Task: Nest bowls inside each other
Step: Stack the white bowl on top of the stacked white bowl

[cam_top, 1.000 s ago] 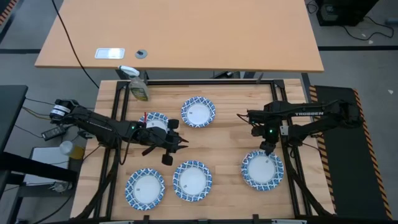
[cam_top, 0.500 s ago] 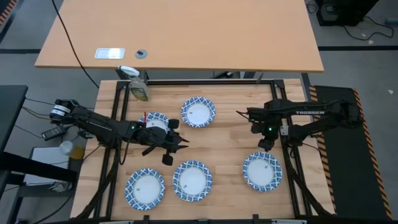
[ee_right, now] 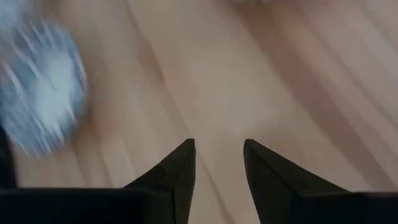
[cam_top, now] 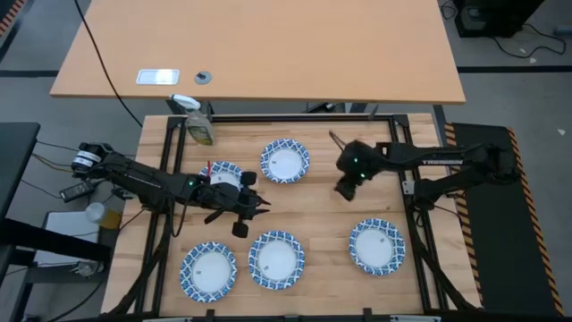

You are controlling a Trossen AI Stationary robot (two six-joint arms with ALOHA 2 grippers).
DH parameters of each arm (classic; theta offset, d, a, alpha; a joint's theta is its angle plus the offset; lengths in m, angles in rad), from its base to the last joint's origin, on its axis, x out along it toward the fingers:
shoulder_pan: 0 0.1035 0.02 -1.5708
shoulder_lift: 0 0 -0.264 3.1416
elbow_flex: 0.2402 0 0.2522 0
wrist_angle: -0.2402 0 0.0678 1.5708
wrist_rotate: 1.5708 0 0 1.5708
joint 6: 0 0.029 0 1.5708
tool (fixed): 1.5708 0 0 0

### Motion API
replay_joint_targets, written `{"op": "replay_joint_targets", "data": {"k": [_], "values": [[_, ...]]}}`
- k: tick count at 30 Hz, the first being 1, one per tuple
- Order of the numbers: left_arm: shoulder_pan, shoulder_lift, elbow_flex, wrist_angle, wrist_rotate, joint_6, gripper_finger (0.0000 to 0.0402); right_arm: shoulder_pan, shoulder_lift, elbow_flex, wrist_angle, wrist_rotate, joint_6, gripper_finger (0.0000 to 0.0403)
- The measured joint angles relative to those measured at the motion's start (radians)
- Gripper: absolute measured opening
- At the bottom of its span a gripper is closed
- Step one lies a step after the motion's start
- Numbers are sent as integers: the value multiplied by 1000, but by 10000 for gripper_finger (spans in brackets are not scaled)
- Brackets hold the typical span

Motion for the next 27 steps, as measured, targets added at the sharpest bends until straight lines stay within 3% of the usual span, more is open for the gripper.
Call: {"op": "replay_joint_targets", "data": {"k": [5, 11, 22, 27], "values": [[-7, 5, 0, -17, 0, -36, 84, -116, 108, -128, 400, -95, 131, 144], [-62, 6, -5, -4, -2, -29, 84, -189, 304, -170, 810, -201, 328, 144], [-162, 6, -5, -56, -71, -65, 84, -217, 521, -172, 1095, -188, 426, 162], [-177, 6, -6, -86, -82, -82, 84, -234, 532, -172, 1072, -153, 447, 194]]}}
